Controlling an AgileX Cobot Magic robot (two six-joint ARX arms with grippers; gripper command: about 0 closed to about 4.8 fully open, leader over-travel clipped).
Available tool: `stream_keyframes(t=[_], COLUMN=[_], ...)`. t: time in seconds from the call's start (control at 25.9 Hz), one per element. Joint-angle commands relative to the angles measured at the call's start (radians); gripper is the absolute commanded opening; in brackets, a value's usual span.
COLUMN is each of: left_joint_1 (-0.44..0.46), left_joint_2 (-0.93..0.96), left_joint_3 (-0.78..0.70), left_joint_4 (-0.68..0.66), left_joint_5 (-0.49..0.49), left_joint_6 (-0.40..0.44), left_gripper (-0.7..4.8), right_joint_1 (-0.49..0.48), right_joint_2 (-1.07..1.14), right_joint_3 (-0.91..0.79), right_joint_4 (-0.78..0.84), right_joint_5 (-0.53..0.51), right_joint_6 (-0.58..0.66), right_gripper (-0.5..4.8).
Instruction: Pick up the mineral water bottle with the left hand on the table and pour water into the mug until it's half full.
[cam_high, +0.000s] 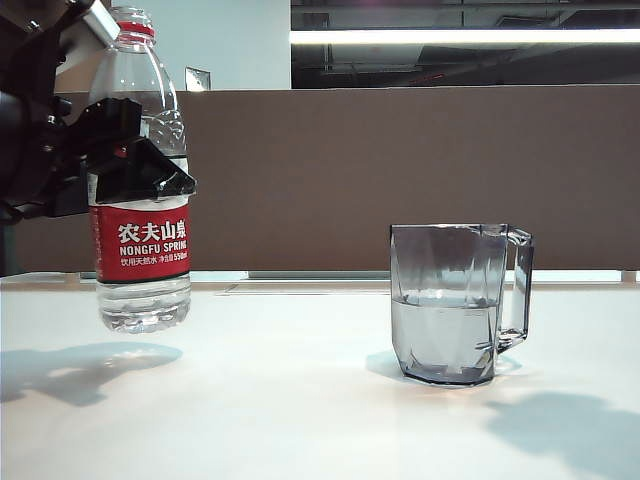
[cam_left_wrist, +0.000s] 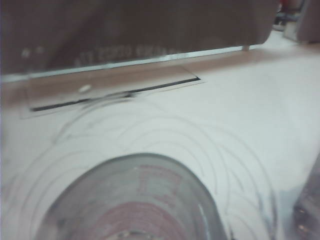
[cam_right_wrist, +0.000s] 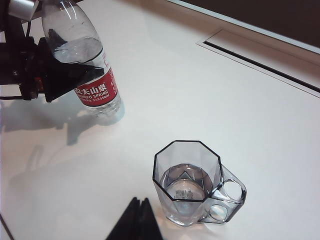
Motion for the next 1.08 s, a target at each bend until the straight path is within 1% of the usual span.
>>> stream_keyframes(t=[0.04,0.23,0.27,0.31,0.35,0.39,0.58,0.7,0.81,0.97,1.0,1.08], left_joint_1=[-0.001,-0.001,-0.001,-0.001,-0.001,-0.001,-0.002,-0.003,-0.003,-0.003,-0.003,-0.003], left_joint_2=[0.025,0.07,0.074,0.077,0.077,0.077,0.076,0.061,0.02,-0.064,-0.114,-0.164], left_joint_3=[0.007,0.007,0.007,0.007,0.007,0.007,0.007,0.007,0.007,0.008,0.008,0.008], left_joint_4=[0.02,0.021,0.019,0.019,0.02,0.02,0.017,-0.031,-0.105,-0.216,-0.28,-0.342], left_joint_5=[0.004,0.004,0.004,0.004,0.004,0.004,0.004,0.005,0.005,0.005,0.005,0.005], left_joint_6=[0.005,0.004,0.004,0.004,0.004,0.004,-0.001,-0.005,-0.031,-0.034,-0.045,-0.049], left_gripper=[2.58,2.6,2.77,3.05,4.27,4.79,4.79,4.79,4.79,4.79,4.79,4.79], right_joint_1=[0.0,0.0,0.0,0.0,0.0,0.0,0.0,0.0,0.0,0.0,0.0,0.0], right_joint_2=[0.0,0.0,0.0,0.0,0.0,0.0,0.0,0.0,0.0,0.0,0.0,-0.004], right_joint_3=[0.01,0.009,0.009,0.009,0.01,0.01,0.01,0.01,0.01,0.01,0.01,0.01], right_joint_4=[0.014,0.014,0.014,0.014,0.014,0.014,0.014,0.014,0.014,0.019,0.019,0.018], right_joint_5=[-0.003,-0.003,-0.003,-0.003,-0.003,-0.003,-0.002,-0.002,-0.002,-0.002,-0.002,-0.002], right_joint_6=[-0.003,-0.003,-0.003,-0.003,-0.003,-0.003,-0.003,-0.003,-0.003,-0.003,-0.003,-0.003], right_gripper=[-0.08,-0.08,-0.08,-0.08,-0.08,-0.08,-0.08,-0.08,-0.08,-0.08,-0.08,-0.08])
